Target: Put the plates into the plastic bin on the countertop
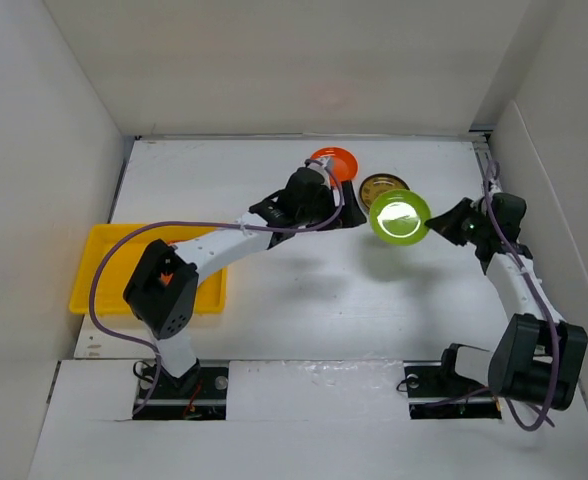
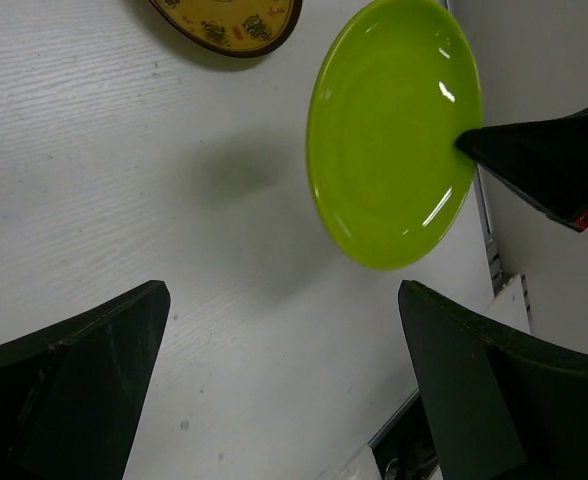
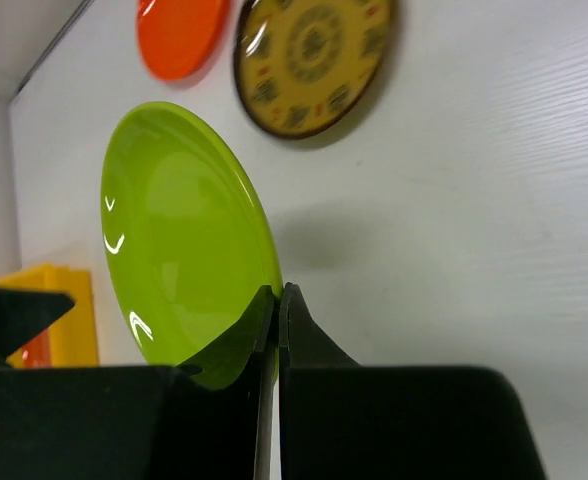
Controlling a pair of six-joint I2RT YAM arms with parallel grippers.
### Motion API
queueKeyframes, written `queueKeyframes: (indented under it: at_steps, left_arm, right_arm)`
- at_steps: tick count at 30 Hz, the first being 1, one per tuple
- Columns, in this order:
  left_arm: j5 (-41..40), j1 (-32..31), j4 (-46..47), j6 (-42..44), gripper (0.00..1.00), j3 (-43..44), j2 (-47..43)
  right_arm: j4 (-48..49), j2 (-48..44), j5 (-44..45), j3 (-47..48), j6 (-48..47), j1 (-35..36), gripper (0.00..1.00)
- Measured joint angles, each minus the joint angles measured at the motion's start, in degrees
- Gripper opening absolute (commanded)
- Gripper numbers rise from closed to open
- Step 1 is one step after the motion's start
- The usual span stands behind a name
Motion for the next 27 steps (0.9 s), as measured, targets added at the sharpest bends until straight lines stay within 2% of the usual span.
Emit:
queueKeyframes:
  at_steps: [3, 7, 8, 9, 10, 11, 12, 13, 14, 15, 16, 17, 20, 24, 27]
  left_arm:
    - [1.4, 0.0, 0.5, 0.0, 1.00, 0.3, 0.4]
    - [2.1, 0.1, 1.2, 0.0, 0.92, 0.5, 0.8]
    - [2.2, 0.2, 1.3, 0.0, 0.88, 0.7, 1.2]
    - [2.3, 0.2, 1.3, -0.1, 0.79, 0.8, 1.5]
    - [2.4, 0.2, 1.3, -0.2, 0.75, 0.9, 1.8]
    - [2.5, 0.2, 1.3, 0.0, 0.50, 0.9, 2.2]
    - [2.6, 0.2, 1.3, -0.3, 0.50, 0.9, 2.3]
    - [2.8, 0.2, 1.3, -0.1, 0.25, 0.9, 2.5]
    - [3.0, 0.2, 1.3, -0.7, 0.15, 1.0, 2.6]
    - [2.7, 0.2, 1.1, -1.0, 0.05, 1.0, 2.6]
    - [3.5, 0.2, 1.3, -1.7, 0.00, 1.1, 2.4]
    - [4.3, 0.5, 2.1, -2.3, 0.00, 1.5, 2.0]
    - [1.5, 0.9, 1.2, -2.4, 0.00, 1.9, 0.1]
    - [-4.9, 6.3, -3.5, -4.7, 0.00, -2.6, -5.3]
    - [-10.5, 15.6, -7.6, -7.9, 0.00, -10.7, -14.6]
  right_arm:
    - [-0.2, -0.2, -4.2, 0.0, 0.0, 3.2, 0.00]
    - [0.4, -1.8, -8.8, 0.0, 0.7, 6.2, 0.00]
    - [0.7, -2.3, -10.1, 0.0, 1.0, 6.5, 0.00]
    - [1.0, -2.6, -11.1, 0.0, 1.4, 6.8, 0.00]
    - [1.3, -3.0, -11.9, 0.0, 1.7, 7.1, 0.00]
    - [1.5, -3.2, -12.7, 0.0, 1.9, 7.5, 0.00]
    - [1.8, -3.3, -13.4, 0.1, 2.1, 8.0, 0.00]
    - [2.1, -3.3, -13.6, 0.1, 2.2, 8.7, 0.00]
    - [2.2, -3.3, -13.6, 0.1, 2.2, 9.4, 0.00]
    - [2.0, -3.3, -12.4, 0.1, 1.6, 10.2, 0.15]
    - [1.5, -3.2, -11.1, 0.1, 1.3, 10.3, 0.35]
    - [1.1, -2.8, -10.3, 0.0, 1.8, 10.1, 0.53]
    - [1.7, -2.8, -10.2, 0.1, 2.7, 11.4, 0.89]
    - [2.8, -3.1, -7.6, 0.8, 2.6, 12.2, 0.92]
    - [3.5, -1.8, -5.5, 1.4, 2.2, 12.2, 0.92]
